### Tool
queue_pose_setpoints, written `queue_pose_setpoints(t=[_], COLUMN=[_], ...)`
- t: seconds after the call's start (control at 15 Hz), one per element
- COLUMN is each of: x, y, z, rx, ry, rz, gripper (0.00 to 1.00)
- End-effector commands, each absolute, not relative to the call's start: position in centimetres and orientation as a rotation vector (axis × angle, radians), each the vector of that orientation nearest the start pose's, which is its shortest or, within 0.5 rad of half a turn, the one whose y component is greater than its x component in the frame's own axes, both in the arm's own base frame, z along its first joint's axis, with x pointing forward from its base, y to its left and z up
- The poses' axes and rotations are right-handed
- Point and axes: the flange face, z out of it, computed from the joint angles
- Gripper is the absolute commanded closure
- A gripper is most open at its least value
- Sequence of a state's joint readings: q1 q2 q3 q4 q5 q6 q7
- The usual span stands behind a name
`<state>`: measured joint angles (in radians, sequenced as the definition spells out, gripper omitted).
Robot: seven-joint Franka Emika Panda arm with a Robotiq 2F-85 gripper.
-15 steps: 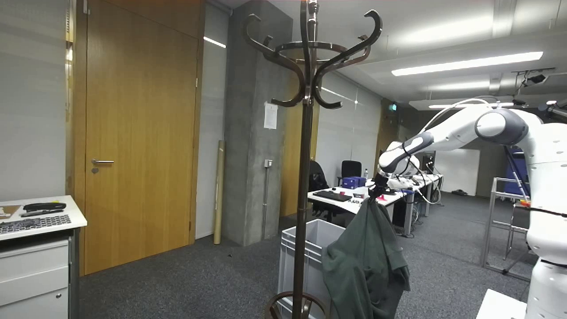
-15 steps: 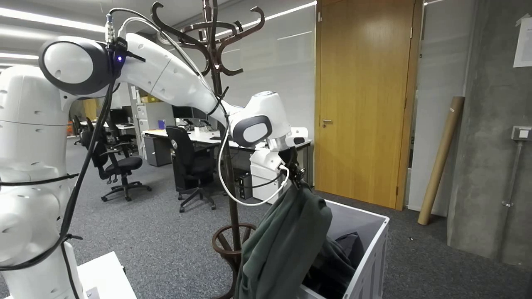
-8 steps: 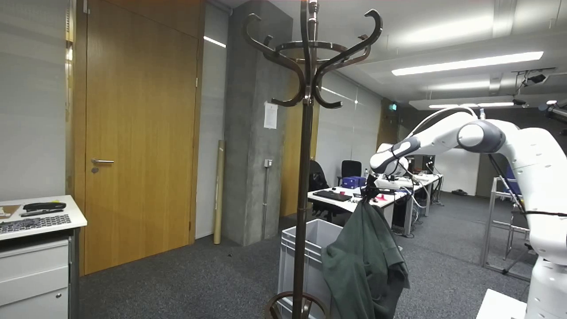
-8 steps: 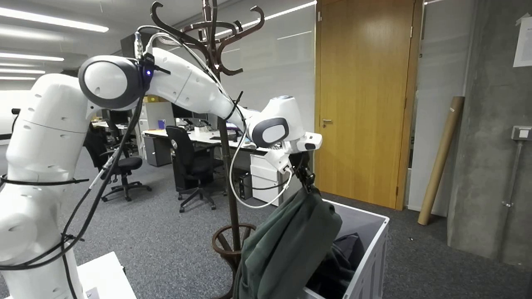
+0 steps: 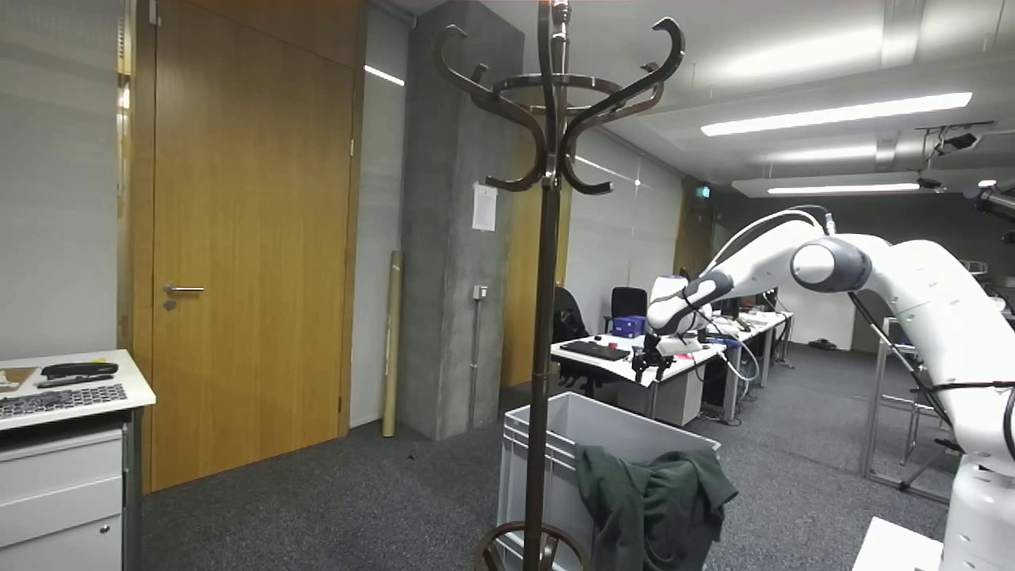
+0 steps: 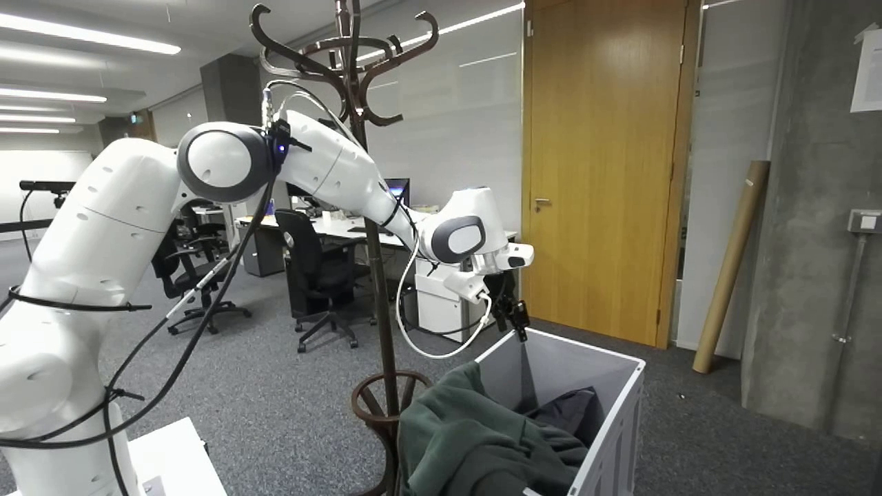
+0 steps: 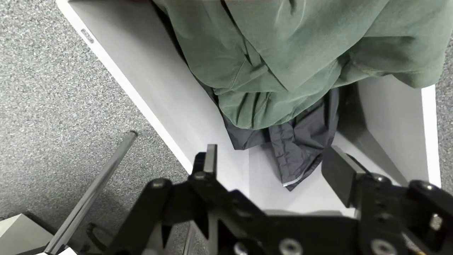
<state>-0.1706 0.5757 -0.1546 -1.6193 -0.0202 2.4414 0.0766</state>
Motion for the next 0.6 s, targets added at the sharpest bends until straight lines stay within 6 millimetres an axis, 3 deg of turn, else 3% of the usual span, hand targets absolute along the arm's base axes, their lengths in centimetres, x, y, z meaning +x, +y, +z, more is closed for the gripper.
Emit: queue_pose_setpoints(t=[0.0, 0.27, 0.53], x=[65.5, 60.6, 55.2], y=[-19.4, -17.3, -16.6], z=[30.7, 27.0, 25.7], rx=[-3.26, -3.298, -3.286], ry=[0.429, 0.306, 0.277], rz=[-0.29, -0.067, 0.094], gripper=[0.0, 0.0, 0.0])
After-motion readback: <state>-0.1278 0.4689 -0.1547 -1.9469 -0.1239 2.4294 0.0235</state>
